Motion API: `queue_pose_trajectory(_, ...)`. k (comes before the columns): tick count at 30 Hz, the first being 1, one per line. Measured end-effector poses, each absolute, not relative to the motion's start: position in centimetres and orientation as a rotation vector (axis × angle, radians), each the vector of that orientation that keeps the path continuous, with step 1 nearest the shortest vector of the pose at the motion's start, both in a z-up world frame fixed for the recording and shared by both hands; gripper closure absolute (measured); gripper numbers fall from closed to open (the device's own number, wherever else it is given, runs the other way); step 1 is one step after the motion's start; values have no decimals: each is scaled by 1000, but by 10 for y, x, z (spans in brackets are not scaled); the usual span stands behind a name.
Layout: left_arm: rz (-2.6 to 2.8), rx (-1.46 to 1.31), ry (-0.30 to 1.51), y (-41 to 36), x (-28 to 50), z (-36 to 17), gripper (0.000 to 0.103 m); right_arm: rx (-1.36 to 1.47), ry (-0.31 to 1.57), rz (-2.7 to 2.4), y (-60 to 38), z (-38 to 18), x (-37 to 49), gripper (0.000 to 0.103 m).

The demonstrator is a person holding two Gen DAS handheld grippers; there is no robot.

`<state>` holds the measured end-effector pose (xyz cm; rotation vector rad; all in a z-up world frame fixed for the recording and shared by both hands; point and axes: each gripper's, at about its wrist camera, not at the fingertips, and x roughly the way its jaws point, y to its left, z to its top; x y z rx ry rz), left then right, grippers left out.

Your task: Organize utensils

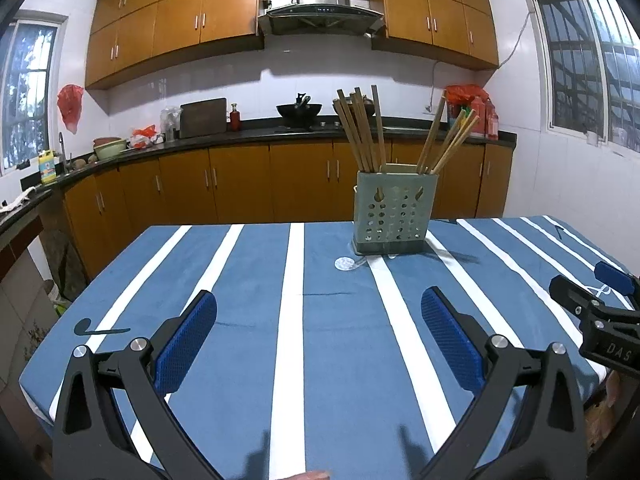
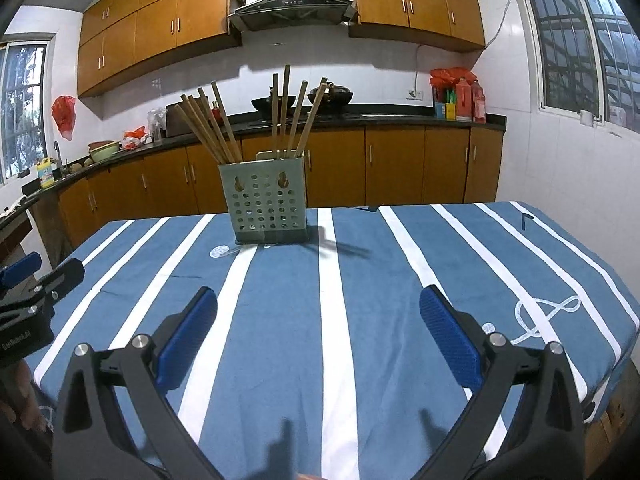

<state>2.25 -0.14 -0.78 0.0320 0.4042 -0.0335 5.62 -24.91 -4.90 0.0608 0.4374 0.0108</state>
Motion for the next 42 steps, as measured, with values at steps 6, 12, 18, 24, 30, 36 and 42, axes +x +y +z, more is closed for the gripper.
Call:
queue_pose_trajectory(6,-36,19,418,0,23,-10,2,59,444,10,-248,-51,57,4)
queue_pose_trajectory(12,-36,13,426,2,23,-10,2,64,447,10,-249,-51,58,4)
queue_pose_trajectory(18,-38,13,426,1,22,-10,2,63,446,10,-249,-52,58,4)
queue_pose_trajectory(24,-40,14,424,2,23,-11,2,63,446,10,-248,-51,58,4)
queue_pose_trajectory(30,-41,15,425,2,23,-11,2,64,447,10,-248,-51,58,4)
queue_pose_trajectory(36,-40,15,424,2,23,-11,2,65,448,9,-248,-52,59,4)
queue_pose_trajectory(42,-40,15,424,2,23,-11,2,65,448,10,-248,-51,59,4)
